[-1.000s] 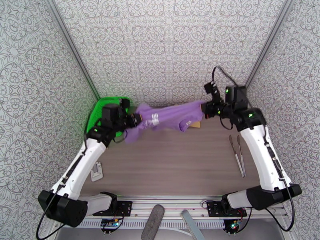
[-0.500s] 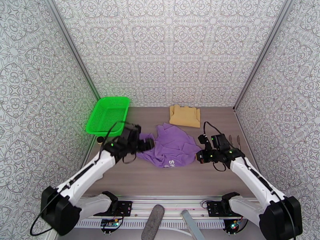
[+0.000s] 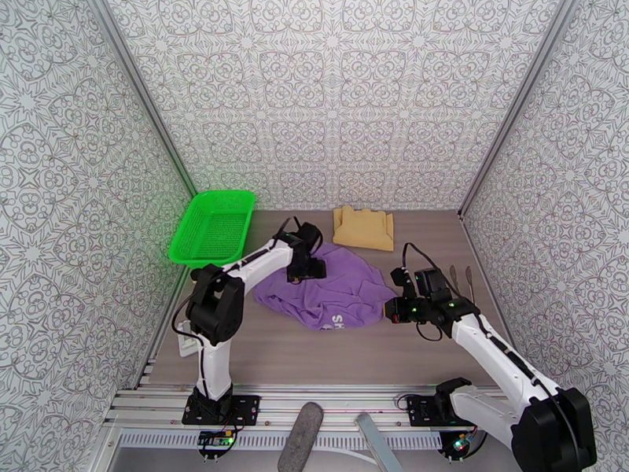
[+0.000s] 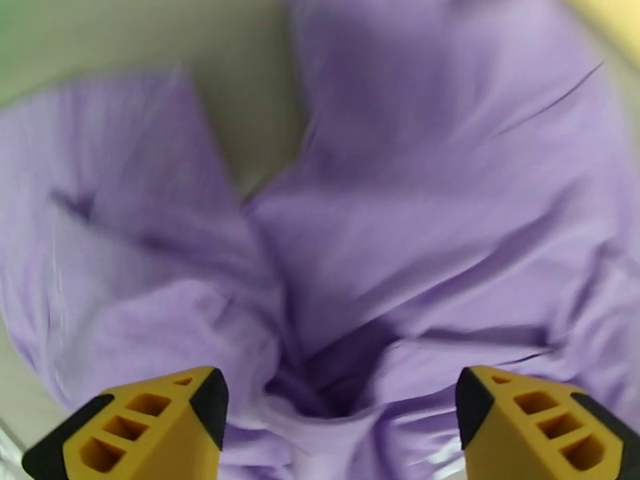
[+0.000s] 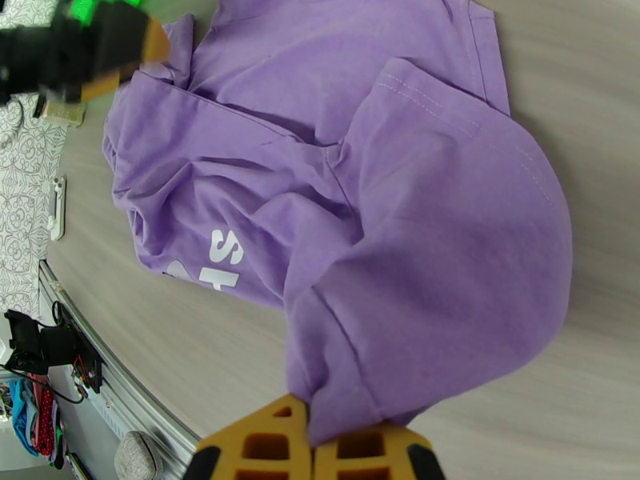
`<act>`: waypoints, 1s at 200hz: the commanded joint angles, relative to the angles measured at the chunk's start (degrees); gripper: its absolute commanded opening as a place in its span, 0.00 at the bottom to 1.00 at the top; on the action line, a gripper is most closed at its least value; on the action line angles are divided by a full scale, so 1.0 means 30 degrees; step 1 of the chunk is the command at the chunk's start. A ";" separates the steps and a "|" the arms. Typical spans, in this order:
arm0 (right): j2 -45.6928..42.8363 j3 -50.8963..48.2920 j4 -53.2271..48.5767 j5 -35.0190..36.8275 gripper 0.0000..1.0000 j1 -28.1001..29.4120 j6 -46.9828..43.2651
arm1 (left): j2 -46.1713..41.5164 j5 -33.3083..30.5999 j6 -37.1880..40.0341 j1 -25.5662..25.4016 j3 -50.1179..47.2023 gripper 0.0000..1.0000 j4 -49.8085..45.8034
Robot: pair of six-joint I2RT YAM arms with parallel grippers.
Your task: Fold and stack the mixed laundry pile
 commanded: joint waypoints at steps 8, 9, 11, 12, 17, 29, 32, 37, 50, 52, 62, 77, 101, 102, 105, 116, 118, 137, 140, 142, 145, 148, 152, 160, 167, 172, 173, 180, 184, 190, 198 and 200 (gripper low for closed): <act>-0.0265 -0.0378 0.0119 -0.0245 0.00 0.0149 -0.0061 | -0.0244 -0.1734 -0.0731 -0.0401 0.0794 0.77 -0.2002; -0.0259 -0.0386 0.0130 -0.0260 0.00 0.0160 -0.0065 | -0.0235 -0.1726 -0.0753 -0.0387 0.0765 0.77 -0.1959; -0.0233 -0.0407 0.0160 -0.0272 0.00 0.0169 -0.0068 | -0.0214 -0.1640 -0.0762 -0.0377 0.0693 0.76 -0.1890; -0.0229 -0.0416 0.0180 -0.0274 0.00 0.0170 -0.0054 | -0.0205 -0.1620 -0.0768 -0.0376 0.0685 0.75 -0.1859; -0.0247 -0.0446 0.0249 -0.0290 0.00 0.0171 -0.0030 | -0.0119 -0.1477 -0.0803 -0.0374 0.0586 0.71 -0.1733; -0.0166 -0.0538 0.0346 -0.0361 0.00 0.0170 -0.0035 | 0.0130 -0.1296 -0.0818 -0.0309 0.0433 0.64 -0.1417; -0.0166 -0.0537 0.0343 -0.0363 0.00 0.0167 -0.0054 | 0.0192 -0.1292 -0.0805 -0.0296 0.0417 0.63 -0.1330; -0.0166 -0.0543 0.0346 -0.0385 0.00 0.0147 -0.0044 | 0.0306 -0.1293 -0.0826 -0.0253 0.0386 0.61 -0.1226; -0.0224 -0.0543 0.0318 -0.0421 0.00 0.0166 -0.0077 | 0.0595 -0.1206 -0.0718 -0.0080 0.0376 0.58 -0.0960; -0.0225 -0.0534 0.0317 -0.0422 0.00 0.0155 -0.0071 | 0.0616 -0.1217 -0.0694 -0.0052 0.0383 0.58 -0.0937; -0.0311 -0.0512 0.0260 -0.0396 0.00 0.0171 -0.0074 | 0.0761 -0.1285 -0.0651 0.0154 0.0429 0.57 -0.0837; -0.0469 -0.0433 0.0164 -0.0336 0.00 0.0154 -0.0078 | 0.0864 -0.1363 -0.0432 0.0427 0.0527 0.55 -0.0774; -0.0725 -0.0224 -0.0044 -0.0224 0.00 0.0161 -0.0020 | 0.0720 -0.1368 -0.0061 0.0819 0.0758 0.54 -0.0773; -0.0739 -0.0222 -0.0054 -0.0221 0.00 0.0152 -0.0015 | 0.0730 -0.1353 -0.0052 0.0852 0.0762 0.54 -0.0773; -0.0780 -0.0170 -0.0085 -0.0217 0.00 0.0170 -0.0009 | 0.0699 -0.1361 -0.0017 0.0885 0.0787 0.54 -0.0751; -0.0882 -0.0077 -0.0234 -0.0200 0.00 0.0186 -0.0028 | 0.0679 -0.1234 0.0117 0.0957 0.0823 0.59 -0.0689; -0.0890 -0.0060 -0.0251 -0.0194 0.00 0.0164 -0.0019 | 0.0674 -0.1202 0.0144 0.0962 0.0846 0.60 -0.0672; -0.1039 0.0016 -0.0436 -0.0214 0.00 0.0163 0.0037 | 0.0684 -0.0778 0.0193 0.0989 0.0731 0.75 -0.0279; -0.1066 0.0016 -0.0444 -0.0216 0.00 0.0145 0.0039 | 0.0682 -0.0667 0.0193 0.0976 0.0685 0.77 -0.0162; -0.1072 0.0052 -0.0481 -0.0217 0.00 0.0165 0.0038 | 0.0682 -0.0606 0.0193 0.0974 0.0658 0.77 -0.0093; -0.1100 0.0068 -0.0475 -0.0217 0.00 0.0156 0.0050 | 0.0704 -0.0470 0.0171 0.0977 0.0588 0.78 0.0062; -0.1129 0.0055 -0.0492 -0.0202 0.00 0.0158 0.0074 | 0.0696 -0.0372 0.0139 0.0989 0.0517 0.79 0.0195; -0.1136 0.0056 -0.0503 -0.0216 0.00 0.0152 0.0086 | 0.0685 -0.0204 0.0094 0.0978 0.0439 0.79 0.0384; -0.1190 0.0050 -0.0548 -0.0220 0.00 0.0169 0.0106 | 0.0703 0.0025 -0.0044 0.1032 0.0250 0.79 0.0783; -0.1235 0.0097 -0.0588 -0.0220 0.00 0.0164 0.0106 | 0.0684 0.0188 -0.0192 0.1092 0.0091 0.78 0.1161; -0.1223 0.0088 -0.0628 -0.0243 0.00 0.0153 0.0103 | 0.0671 0.0288 -0.0318 0.1160 -0.0032 0.76 0.1453; -0.1222 0.0096 -0.0624 -0.0244 0.00 0.0147 0.0105 | 0.0662 0.0295 -0.0341 0.1169 -0.0087 0.76 0.1512; -0.1232 0.0077 -0.0620 -0.0251 0.00 0.0169 0.0131 | 0.0640 0.0554 -0.0541 0.1304 -0.0261 0.72 0.1968; -0.1256 0.0091 -0.0646 -0.0274 0.00 0.0164 0.0135 | 0.0621 0.0723 -0.0690 0.1412 -0.0377 0.70 0.2251; -0.1250 0.0078 -0.0650 -0.0276 0.00 0.0169 0.0121 | 0.0581 0.0996 -0.0862 0.1506 -0.0585 0.66 0.2653; -0.1270 0.0087 -0.0679 -0.0257 0.00 0.0159 0.0136 | 0.0536 0.1305 -0.1018 0.1611 -0.0723 0.64 0.3045; -0.1255 0.0099 -0.0679 -0.0249 0.00 0.0161 0.0136 | 0.0558 0.1381 -0.1026 0.1631 -0.0727 0.64 0.3089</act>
